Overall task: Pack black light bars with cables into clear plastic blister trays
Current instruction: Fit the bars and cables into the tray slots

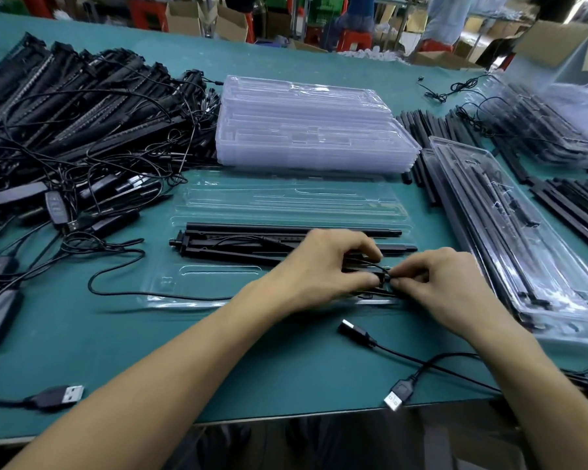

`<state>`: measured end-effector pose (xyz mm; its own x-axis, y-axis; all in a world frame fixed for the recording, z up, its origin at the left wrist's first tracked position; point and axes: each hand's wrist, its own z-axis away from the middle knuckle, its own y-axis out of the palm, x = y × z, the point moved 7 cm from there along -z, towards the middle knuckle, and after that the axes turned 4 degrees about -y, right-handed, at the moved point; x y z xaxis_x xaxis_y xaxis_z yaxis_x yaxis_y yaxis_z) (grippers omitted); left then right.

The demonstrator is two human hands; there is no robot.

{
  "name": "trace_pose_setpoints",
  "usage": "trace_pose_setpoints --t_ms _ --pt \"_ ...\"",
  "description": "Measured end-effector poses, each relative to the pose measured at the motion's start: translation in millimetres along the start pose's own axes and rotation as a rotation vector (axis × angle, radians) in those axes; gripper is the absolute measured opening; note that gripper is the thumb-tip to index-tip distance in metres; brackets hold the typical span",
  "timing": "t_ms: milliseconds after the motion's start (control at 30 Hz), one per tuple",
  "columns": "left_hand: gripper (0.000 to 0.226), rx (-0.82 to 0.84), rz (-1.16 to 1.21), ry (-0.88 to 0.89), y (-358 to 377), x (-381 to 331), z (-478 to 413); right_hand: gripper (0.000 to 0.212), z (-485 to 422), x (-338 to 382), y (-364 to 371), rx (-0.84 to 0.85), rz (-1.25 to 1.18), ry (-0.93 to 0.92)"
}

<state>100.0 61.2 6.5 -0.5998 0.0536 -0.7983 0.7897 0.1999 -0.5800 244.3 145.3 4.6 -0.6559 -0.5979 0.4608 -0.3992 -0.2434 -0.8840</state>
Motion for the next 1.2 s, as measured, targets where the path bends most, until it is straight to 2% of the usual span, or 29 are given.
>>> trace_pose_setpoints --t_ms 33,100,167,267,400,600,733,867,967,1067,1200 --pt "0.021 -0.078 -0.020 0.011 -15.0 2.8 3.6 0.013 0.8 0.4 0.2 -0.005 -0.001 0.003" --pt "0.015 -0.244 -0.223 -0.007 -48.0 17.0 11.3 0.015 3.2 0.9 0.1 -0.012 0.006 0.021" --pt "0.015 -0.308 -0.434 -0.108 -75.4 42.5 20.9 0.019 4.8 3.2 -0.7 -0.029 0.018 0.035" --pt "0.013 -0.300 -0.366 -0.214 -96.2 76.8 36.3 0.020 8.8 10.5 0.3 -0.042 0.125 0.018" --pt "0.007 -0.336 -0.302 -0.181 -100.4 87.7 41.2 0.017 14.2 20.8 -1.4 -0.047 0.258 -0.034" --pt "0.008 -0.316 -0.328 -0.169 -98.8 89.8 40.4 0.057 11.4 15.5 2.0 0.075 0.125 0.013" --pt "0.010 -0.314 -0.299 -0.184 -99.8 89.3 39.8 0.042 5.6 9.6 4.1 0.073 0.081 0.043" --pt "0.020 -0.248 -0.272 -0.255 -100.3 81.1 34.9 0.030 -2.1 5.8 6.2 0.146 -0.020 0.062" --pt "0.016 -0.242 -0.299 -0.101 -77.6 37.4 24.7 0.028 -7.5 3.9 6.8 0.181 -0.036 0.082" --pt "0.028 -0.084 -0.289 0.042 -28.1 -2.0 13.0 0.028 -8.0 3.8 7.4 0.181 -0.035 0.089" --pt "0.037 0.046 -0.452 -0.001 15.8 -1.1 2.2 0.026 -3.4 8.7 6.4 0.157 0.003 0.063"
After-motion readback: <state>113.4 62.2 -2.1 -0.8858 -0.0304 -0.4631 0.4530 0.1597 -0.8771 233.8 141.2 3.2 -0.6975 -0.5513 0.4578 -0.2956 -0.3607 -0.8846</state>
